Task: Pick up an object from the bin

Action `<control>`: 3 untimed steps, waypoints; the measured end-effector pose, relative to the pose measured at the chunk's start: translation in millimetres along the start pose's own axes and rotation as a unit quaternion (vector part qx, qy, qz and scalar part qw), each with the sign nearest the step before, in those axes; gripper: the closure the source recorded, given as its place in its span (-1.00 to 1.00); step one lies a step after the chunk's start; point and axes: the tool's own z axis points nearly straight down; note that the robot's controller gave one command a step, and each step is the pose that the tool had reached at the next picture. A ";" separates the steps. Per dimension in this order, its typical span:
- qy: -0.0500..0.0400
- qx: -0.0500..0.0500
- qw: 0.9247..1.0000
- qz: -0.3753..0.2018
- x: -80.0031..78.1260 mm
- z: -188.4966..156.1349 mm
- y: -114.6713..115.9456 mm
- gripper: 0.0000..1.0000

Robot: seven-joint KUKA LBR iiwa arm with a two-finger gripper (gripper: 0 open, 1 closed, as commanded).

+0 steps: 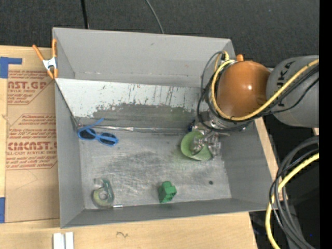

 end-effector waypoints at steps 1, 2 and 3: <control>0.005 -0.002 0.930 -0.366 -19.2 0.9 22.4 1.00; 0.006 -0.009 0.950 -0.313 -31.2 1.3 8.2 1.00; 0.001 -0.007 0.911 -0.413 -30.2 -79.5 10.5 1.00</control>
Offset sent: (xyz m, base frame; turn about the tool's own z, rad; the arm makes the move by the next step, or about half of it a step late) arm -0.0216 0.0248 -0.0056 -0.7527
